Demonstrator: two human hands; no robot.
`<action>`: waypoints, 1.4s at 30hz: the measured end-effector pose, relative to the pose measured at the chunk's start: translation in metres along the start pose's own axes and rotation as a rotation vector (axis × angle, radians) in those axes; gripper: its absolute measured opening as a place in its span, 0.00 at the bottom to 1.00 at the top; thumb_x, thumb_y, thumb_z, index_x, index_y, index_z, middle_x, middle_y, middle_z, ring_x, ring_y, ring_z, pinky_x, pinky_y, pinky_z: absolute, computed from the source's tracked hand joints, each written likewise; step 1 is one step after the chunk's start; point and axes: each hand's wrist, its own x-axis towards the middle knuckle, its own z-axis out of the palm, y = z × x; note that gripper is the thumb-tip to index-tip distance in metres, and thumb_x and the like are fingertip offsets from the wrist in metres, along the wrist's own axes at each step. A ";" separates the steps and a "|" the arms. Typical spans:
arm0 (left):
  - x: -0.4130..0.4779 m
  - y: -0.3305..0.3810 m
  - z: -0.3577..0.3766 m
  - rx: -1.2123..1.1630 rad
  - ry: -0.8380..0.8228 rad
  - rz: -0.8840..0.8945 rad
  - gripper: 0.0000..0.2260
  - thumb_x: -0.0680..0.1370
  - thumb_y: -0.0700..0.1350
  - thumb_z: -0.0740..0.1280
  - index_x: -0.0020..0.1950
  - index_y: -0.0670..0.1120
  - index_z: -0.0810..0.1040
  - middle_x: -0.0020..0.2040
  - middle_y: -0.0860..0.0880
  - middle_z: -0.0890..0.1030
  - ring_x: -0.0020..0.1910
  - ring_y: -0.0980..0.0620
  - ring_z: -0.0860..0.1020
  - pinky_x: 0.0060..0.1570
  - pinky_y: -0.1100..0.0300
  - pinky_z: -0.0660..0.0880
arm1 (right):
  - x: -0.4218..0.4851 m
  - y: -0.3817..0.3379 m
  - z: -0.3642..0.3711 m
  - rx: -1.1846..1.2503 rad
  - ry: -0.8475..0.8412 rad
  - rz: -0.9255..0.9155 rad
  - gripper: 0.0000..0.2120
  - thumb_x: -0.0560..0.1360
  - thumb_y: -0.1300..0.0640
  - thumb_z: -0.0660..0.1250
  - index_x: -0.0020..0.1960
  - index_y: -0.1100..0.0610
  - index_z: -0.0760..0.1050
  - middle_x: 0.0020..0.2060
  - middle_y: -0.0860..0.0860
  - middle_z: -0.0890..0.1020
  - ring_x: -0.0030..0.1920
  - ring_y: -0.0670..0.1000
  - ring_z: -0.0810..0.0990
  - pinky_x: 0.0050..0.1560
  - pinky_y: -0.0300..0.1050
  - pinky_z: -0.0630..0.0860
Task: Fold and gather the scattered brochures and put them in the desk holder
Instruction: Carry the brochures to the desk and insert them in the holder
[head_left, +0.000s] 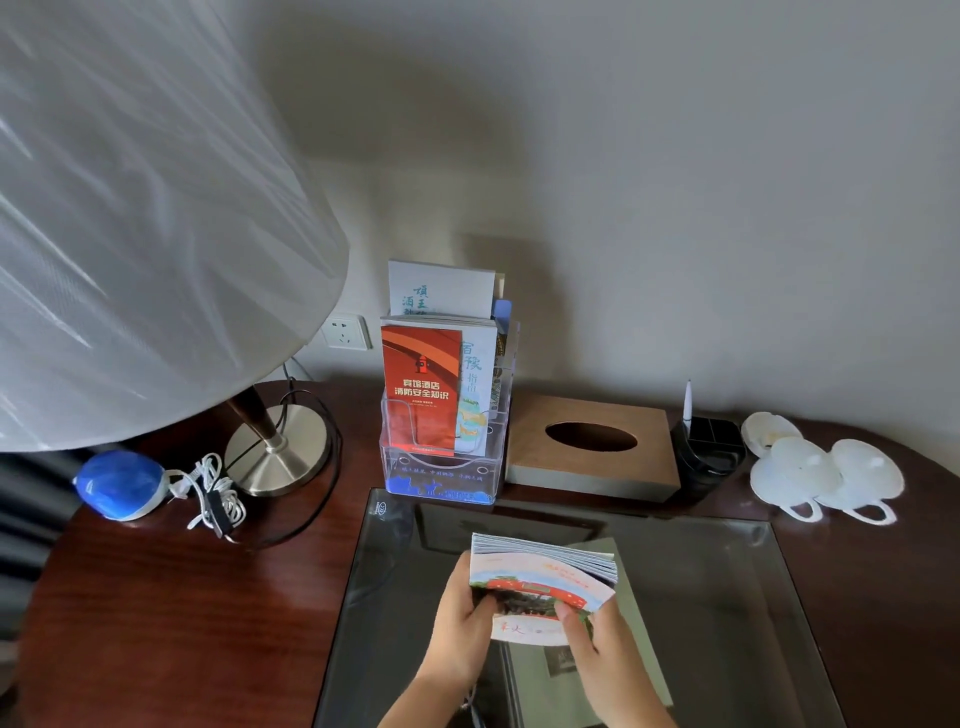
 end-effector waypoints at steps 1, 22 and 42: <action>0.001 0.002 -0.007 0.129 -0.066 0.067 0.24 0.75 0.29 0.57 0.61 0.54 0.74 0.58 0.53 0.80 0.62 0.52 0.75 0.60 0.56 0.75 | 0.003 0.001 -0.005 -0.084 0.007 -0.021 0.21 0.79 0.52 0.59 0.71 0.54 0.62 0.61 0.47 0.76 0.54 0.42 0.75 0.49 0.29 0.72; 0.148 0.134 -0.170 0.388 0.305 0.358 0.09 0.70 0.36 0.74 0.48 0.46 0.84 0.37 0.62 0.81 0.37 0.70 0.79 0.46 0.70 0.76 | 0.148 -0.194 -0.009 -0.199 0.217 -0.415 0.14 0.78 0.52 0.64 0.61 0.57 0.71 0.55 0.52 0.82 0.49 0.49 0.83 0.40 0.41 0.81; 0.152 0.060 -0.160 0.320 0.399 0.206 0.10 0.71 0.44 0.75 0.50 0.49 0.80 0.42 0.57 0.84 0.40 0.62 0.81 0.38 0.71 0.74 | 0.175 -0.153 0.055 -0.213 0.203 -0.206 0.17 0.78 0.56 0.64 0.66 0.56 0.70 0.62 0.52 0.80 0.57 0.52 0.82 0.51 0.45 0.81</action>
